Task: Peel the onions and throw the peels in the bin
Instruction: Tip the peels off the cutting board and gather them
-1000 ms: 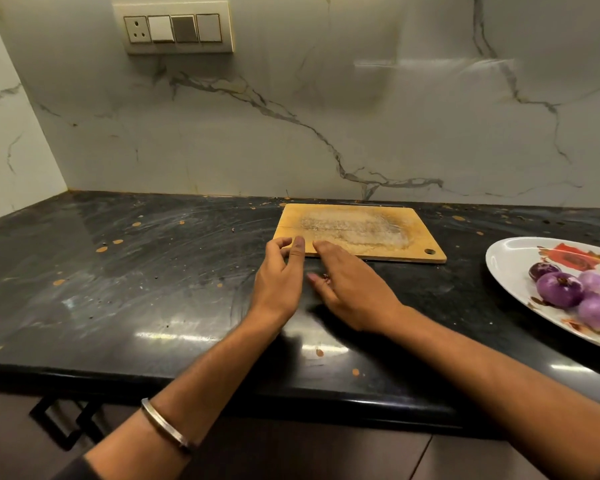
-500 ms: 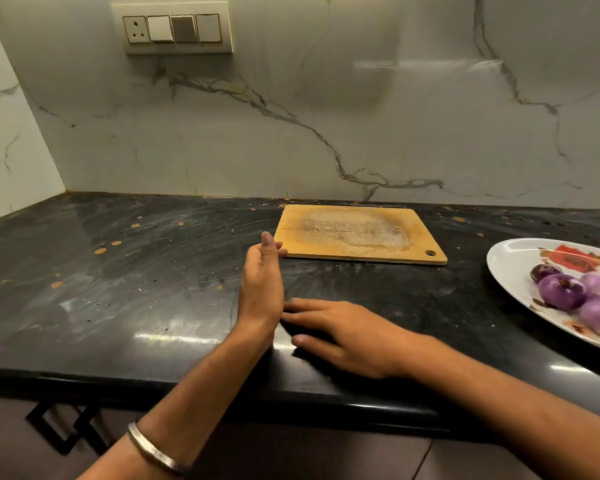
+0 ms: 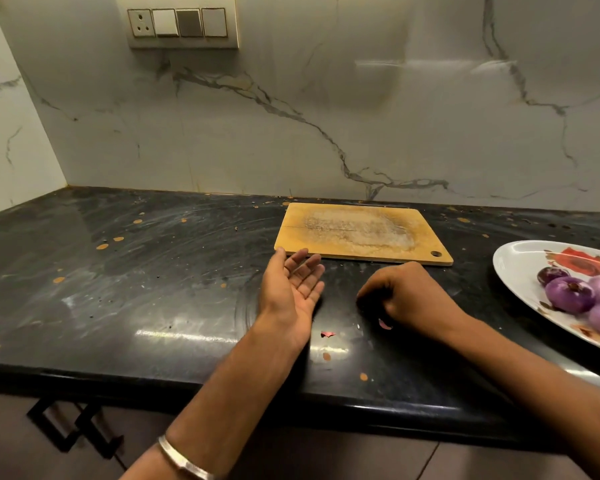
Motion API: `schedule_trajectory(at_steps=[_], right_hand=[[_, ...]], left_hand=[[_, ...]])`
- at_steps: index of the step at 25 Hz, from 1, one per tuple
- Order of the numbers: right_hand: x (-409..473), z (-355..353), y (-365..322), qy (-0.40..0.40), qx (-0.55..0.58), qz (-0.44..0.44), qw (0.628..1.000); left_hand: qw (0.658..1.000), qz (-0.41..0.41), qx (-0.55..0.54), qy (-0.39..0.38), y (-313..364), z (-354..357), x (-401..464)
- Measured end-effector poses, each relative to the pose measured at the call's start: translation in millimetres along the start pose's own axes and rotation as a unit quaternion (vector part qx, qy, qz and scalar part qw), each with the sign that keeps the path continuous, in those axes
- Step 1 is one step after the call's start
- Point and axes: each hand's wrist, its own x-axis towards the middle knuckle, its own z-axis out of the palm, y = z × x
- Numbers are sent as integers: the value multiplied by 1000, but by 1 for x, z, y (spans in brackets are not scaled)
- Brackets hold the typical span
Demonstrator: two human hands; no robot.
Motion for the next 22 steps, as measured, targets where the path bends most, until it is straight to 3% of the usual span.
schedule_trajectory(at_steps=[2,5,7,10,13,15,17,19,22], right_hand=[[9,2,-11,39,90,91,991],[22,0,-50,64,230,57,969],[26,1,-76,65,190,-11,980],[22,5,-92,11,35,-68,997],[13,2,-81,-99,51,-73,991],[7,1,-75,-104,123,-55,985],[2,-1,-68,-40,266,-28,963],[-3,-5,-58,46,395,13,917],[-8,-10,-45,111,507,95,849]], left_hand=[[999,-21,-31,7,-4,6,-1],[994,-57,-98,8,-12,20,-1],[980,-72,-186,-5,-12,26,0],[959,-49,-278,-27,-9,27,5],[962,-29,-269,-27,-10,20,12],[960,-40,-274,-25,-12,17,16],[955,-46,-292,-28,-11,15,16],[956,-24,-291,-24,-10,15,14],[959,-10,-283,-19,-10,20,9]])
